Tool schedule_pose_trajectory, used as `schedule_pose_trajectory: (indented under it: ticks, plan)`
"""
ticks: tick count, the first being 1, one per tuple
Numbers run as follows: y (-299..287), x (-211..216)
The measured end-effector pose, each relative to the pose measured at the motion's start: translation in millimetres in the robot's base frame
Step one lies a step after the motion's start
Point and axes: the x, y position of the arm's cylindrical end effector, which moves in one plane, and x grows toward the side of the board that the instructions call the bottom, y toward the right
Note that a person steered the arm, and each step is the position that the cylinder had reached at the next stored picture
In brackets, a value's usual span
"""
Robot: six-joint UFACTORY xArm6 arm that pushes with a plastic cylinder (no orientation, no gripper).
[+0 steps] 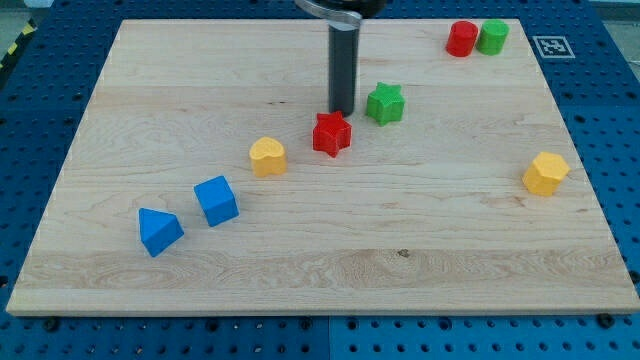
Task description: Move the green star below the green circle
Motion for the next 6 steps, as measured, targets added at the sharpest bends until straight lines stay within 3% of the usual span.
schedule_pose_trajectory:
  ticks: [1, 2, 3, 4, 5, 6]
  plan:
    - [75, -16]
    - [92, -29]
    - [64, -13]
    - [85, -7]
    - [143, -33]
    - [151, -42]
